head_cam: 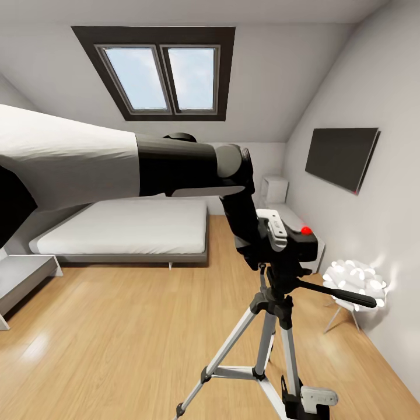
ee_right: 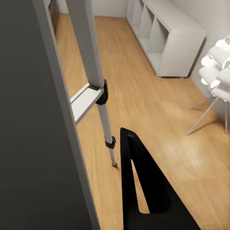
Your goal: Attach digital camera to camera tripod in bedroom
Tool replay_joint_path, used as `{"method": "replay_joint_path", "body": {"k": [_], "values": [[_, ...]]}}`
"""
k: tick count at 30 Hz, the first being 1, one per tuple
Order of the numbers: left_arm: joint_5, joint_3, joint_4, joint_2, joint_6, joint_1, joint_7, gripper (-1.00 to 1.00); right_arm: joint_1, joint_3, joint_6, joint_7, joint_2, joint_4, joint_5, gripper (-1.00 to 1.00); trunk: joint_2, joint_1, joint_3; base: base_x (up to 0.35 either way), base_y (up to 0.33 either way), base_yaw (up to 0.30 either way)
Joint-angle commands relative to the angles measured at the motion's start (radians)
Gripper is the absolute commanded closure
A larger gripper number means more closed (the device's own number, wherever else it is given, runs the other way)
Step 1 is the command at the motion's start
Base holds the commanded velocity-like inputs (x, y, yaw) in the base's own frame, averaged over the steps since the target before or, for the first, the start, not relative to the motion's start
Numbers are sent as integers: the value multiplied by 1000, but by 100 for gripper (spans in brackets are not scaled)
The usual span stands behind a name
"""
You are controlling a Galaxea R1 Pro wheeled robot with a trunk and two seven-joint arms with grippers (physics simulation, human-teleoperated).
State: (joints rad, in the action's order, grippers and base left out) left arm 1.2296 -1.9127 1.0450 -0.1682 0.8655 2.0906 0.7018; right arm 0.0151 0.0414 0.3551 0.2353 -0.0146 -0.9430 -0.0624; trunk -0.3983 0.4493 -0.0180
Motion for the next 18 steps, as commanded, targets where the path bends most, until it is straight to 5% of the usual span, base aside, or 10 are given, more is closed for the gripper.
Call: {"method": "replay_joint_path", "body": {"k": [1,18], "values": [[5,-2,-1,-1,4,2,1,-100,0,3,-2,9,1,3,-10,100,-2,1,-2,0,0,0],[5,-1,-2,1,4,2,1,-100,0,3,-2,9,1,3,-10,100,-2,1,-2,0,0,0]]}}
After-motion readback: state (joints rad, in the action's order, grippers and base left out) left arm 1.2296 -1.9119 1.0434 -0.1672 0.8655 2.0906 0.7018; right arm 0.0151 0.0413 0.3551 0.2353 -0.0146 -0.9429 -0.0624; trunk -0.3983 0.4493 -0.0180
